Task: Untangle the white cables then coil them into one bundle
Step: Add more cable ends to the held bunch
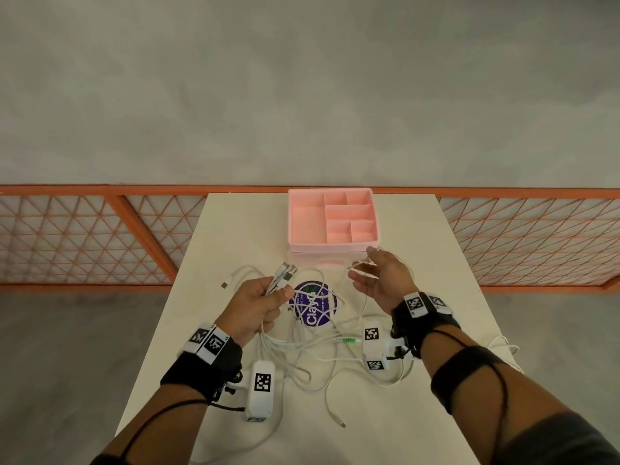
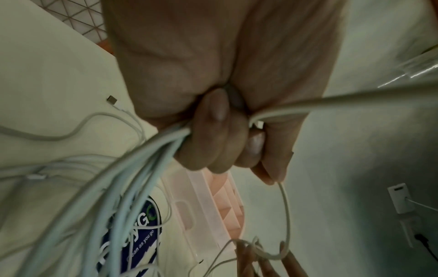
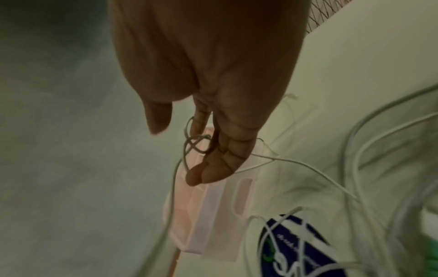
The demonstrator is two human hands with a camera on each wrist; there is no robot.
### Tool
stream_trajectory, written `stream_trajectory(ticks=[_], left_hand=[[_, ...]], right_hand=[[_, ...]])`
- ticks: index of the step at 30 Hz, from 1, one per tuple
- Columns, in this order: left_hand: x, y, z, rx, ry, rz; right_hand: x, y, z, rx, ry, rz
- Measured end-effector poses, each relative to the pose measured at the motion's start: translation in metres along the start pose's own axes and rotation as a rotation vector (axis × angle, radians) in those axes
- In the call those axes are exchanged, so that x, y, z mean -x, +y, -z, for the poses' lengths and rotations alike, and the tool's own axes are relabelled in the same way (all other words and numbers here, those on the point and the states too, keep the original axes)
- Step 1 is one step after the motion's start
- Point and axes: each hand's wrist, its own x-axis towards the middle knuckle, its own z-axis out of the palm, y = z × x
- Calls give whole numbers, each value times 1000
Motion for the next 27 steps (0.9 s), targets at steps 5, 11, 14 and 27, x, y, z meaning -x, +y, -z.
stream_trajectory(ticks=[5, 11, 14, 27], left_hand=[[-6, -5, -6, -144, 46, 46], [-15, 11, -13, 67, 270, -100], [-17, 28, -27, 86, 258, -212], [-23, 40, -82, -132, 186, -368]], right_hand=[[4, -16, -11, 29, -14, 177], [30, -56, -18, 169, -311, 289], [41, -62, -20, 239, -401, 301], [62, -46, -16, 480, -423, 221]])
